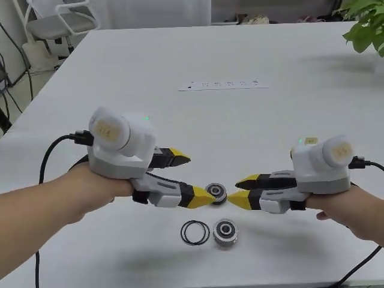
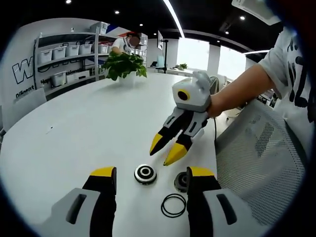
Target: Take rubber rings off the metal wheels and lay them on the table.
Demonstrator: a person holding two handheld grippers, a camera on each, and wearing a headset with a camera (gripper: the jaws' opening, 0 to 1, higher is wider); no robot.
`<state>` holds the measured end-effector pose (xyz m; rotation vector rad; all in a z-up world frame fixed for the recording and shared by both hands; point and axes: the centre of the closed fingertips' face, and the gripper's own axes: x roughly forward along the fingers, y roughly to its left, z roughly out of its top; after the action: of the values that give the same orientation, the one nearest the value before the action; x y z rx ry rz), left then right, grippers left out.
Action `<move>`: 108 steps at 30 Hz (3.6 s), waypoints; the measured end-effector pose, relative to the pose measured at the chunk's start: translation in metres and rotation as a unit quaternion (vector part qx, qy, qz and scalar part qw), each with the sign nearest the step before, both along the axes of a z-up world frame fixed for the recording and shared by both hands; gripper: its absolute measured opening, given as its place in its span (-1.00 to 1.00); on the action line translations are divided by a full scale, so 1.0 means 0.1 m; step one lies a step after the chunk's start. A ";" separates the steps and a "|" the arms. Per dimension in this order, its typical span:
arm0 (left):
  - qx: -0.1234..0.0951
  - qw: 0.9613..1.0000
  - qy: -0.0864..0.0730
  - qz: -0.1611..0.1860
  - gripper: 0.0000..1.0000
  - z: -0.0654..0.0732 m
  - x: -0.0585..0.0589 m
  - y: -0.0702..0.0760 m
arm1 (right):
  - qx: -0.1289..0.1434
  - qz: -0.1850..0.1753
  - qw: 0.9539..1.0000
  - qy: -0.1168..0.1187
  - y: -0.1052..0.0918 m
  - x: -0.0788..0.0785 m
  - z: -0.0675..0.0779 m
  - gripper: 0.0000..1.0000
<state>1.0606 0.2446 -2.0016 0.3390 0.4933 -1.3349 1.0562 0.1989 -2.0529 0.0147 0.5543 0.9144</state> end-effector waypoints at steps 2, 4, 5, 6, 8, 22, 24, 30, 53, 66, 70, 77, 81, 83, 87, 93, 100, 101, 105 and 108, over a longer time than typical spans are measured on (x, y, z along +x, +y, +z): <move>0.003 1.000 0.003 -0.001 0.02 -0.05 0.03 -0.02 | 0.000 0.000 1.000 0.001 0.00 0.00 -0.01 -0.53; 0.004 1.000 0.007 -0.001 -0.01 -0.09 0.06 -0.04 | 0.000 0.000 1.000 0.001 0.00 0.00 -0.02 -0.54; 0.006 1.000 0.011 -0.001 -0.04 -0.12 0.07 -0.05 | 0.000 0.000 1.000 0.001 -0.01 0.00 -0.02 -0.54; 0.007 1.000 0.012 -0.002 -0.06 -0.14 0.08 -0.06 | -0.001 0.000 1.000 0.001 -0.01 0.00 -0.02 -0.54; 0.011 1.000 0.013 -0.003 -0.10 -0.18 0.08 -0.09 | 0.000 -0.001 1.000 0.002 -0.01 0.00 -0.04 -0.54; 0.032 0.999 0.033 -0.012 -0.40 -0.45 0.09 -0.24 | 0.001 -0.002 1.000 0.006 -0.01 -0.02 -0.06 -0.54; 0.038 0.999 0.030 -0.015 -0.43 -0.49 0.08 -0.25 | 0.001 -0.003 1.000 0.007 -0.02 -0.03 -0.07 -0.54; 0.050 0.998 0.028 -0.018 -0.54 -0.57 0.09 -0.27 | 0.002 -0.005 1.000 0.009 -0.03 -0.03 -0.08 -0.55; 0.052 0.998 -0.025 -0.029 -0.84 -0.60 0.13 -0.30 | -0.014 0.009 1.000 0.003 0.05 0.01 -0.12 -0.56; 0.044 0.999 -0.025 -0.014 -0.85 -0.60 0.13 -0.30 | -0.073 0.042 0.996 -0.042 0.20 0.09 -0.18 -0.48; 0.043 0.999 -0.025 -0.012 -0.85 -0.60 0.13 -0.30 | -0.078 0.038 0.995 -0.045 0.22 0.16 -0.19 -0.45; 0.043 0.999 -0.025 -0.010 -0.85 -0.60 0.14 -0.29 | -0.088 0.045 0.994 -0.051 0.26 0.15 -0.23 -0.48; 0.042 0.999 -0.025 -0.009 -0.85 -0.60 0.13 -0.30 | -0.090 0.044 0.994 -0.048 0.23 0.14 -0.25 -0.50; 0.041 0.999 -0.025 -0.008 -0.85 -0.60 0.14 -0.30 | -0.091 0.045 0.994 -0.051 0.22 0.13 -0.24 -0.52; 0.039 0.999 -0.026 -0.005 -0.85 -0.60 0.13 -0.30 | -0.092 0.044 0.994 -0.048 0.20 0.12 -0.24 -0.54; 0.039 0.999 -0.027 -0.004 -0.85 -0.60 0.13 -0.30 | -0.090 0.039 0.994 -0.042 0.15 0.09 -0.25 -0.61; 0.039 0.999 -0.026 -0.002 -0.85 -0.60 0.13 -0.30 | -0.097 0.040 0.994 -0.041 0.12 0.07 -0.26 -0.75; 0.039 0.999 -0.026 -0.002 -0.85 -0.60 0.13 -0.30 | -0.097 0.040 0.994 -0.041 0.11 0.07 -0.26 -0.76; 0.038 0.999 -0.026 -0.001 -0.85 -0.60 0.13 -0.30 | -0.097 0.038 0.994 -0.042 0.11 0.07 -0.26 -0.77; 0.039 0.999 -0.026 -0.001 -0.85 -0.60 0.13 -0.30 | -0.099 0.039 0.993 -0.043 0.11 0.07 -0.26 -0.78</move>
<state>1.0740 0.2146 -2.0617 0.4372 0.5013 -1.3073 1.0633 0.2096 -2.0791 -0.2257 0.5656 0.9279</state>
